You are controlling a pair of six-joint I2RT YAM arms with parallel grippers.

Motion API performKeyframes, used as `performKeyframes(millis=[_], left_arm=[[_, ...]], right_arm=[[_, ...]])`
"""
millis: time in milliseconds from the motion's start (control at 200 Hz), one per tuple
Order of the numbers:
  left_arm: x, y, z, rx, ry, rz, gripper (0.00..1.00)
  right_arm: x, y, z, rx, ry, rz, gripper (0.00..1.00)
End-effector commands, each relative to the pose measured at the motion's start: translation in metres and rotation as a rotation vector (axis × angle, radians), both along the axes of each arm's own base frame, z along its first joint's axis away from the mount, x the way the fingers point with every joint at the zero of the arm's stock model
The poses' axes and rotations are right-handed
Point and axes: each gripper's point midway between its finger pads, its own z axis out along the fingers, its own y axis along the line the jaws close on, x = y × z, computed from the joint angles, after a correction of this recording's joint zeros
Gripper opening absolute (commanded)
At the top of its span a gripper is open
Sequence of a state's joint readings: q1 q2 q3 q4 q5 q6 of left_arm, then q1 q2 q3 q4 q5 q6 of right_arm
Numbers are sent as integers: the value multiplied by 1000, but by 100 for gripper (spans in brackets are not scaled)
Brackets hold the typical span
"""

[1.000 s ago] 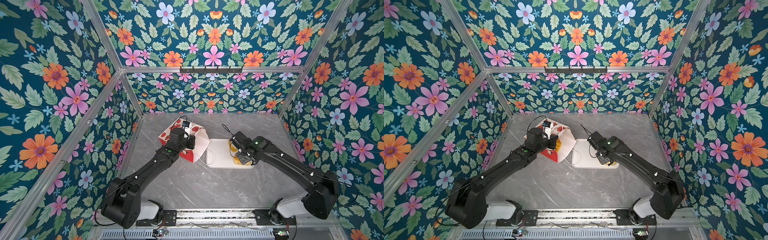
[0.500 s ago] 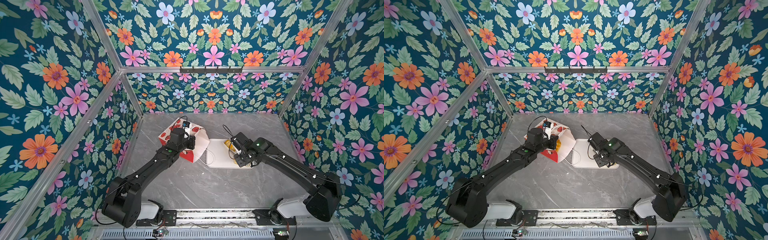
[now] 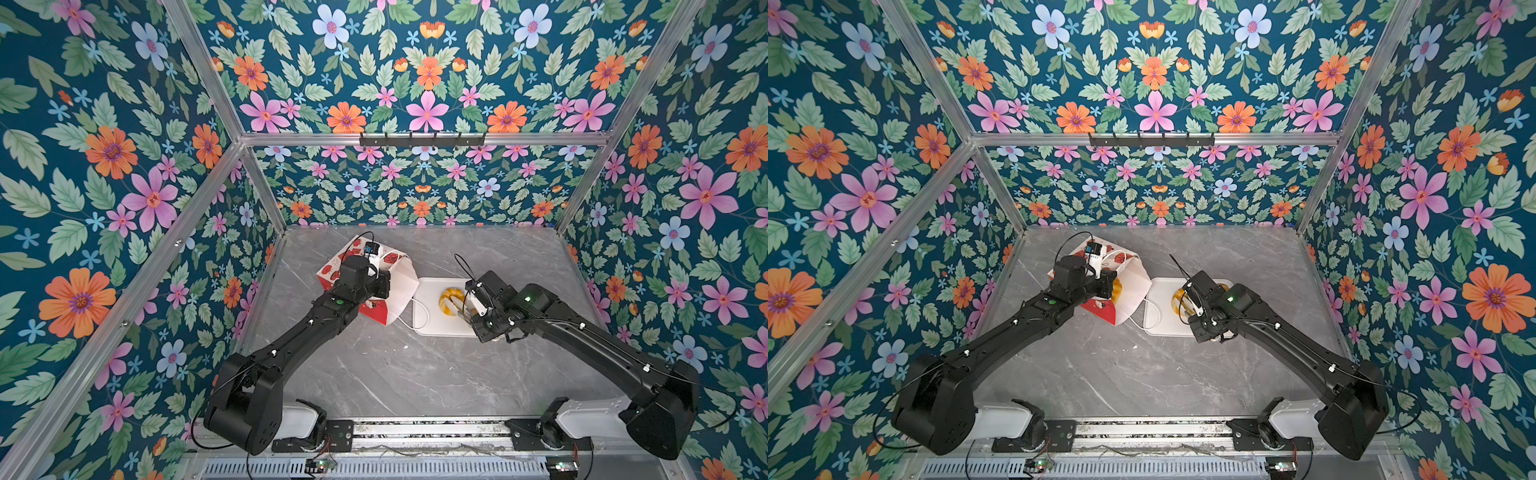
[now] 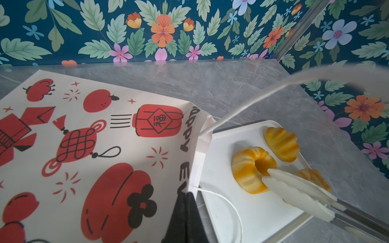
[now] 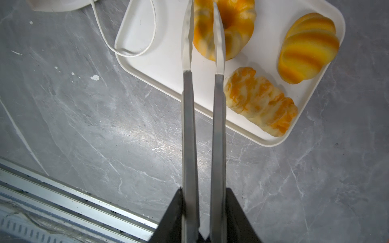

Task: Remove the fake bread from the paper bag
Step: 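Lower the ring bun onto the tray and open the tongs, then move the open tongs back into the bag opening toward a croissant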

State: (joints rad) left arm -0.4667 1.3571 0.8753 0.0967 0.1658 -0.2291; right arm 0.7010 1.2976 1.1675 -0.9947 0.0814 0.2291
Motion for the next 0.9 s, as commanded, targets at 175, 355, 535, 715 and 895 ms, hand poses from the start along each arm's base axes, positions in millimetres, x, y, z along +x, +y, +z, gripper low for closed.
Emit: performKeyframes(millis=[175,355,535,715,895], left_arm=[[-1,0,6,-19,-24,2,0],[0,1,5,-17,-24,5,0],[0,0,5,-20,-21,3,0],[0,0,4,-20,-19,4,0],[-1,2,2,-15,-15,9,0]], right_arm=[[-6,28,22,204,-32,55,28],[-17,37,3,236,48,84,27],[-7,33,-16,184,46,47,27],[12,18,-28,118,31,-29,26],[23,4,-32,137,24,-106,25]])
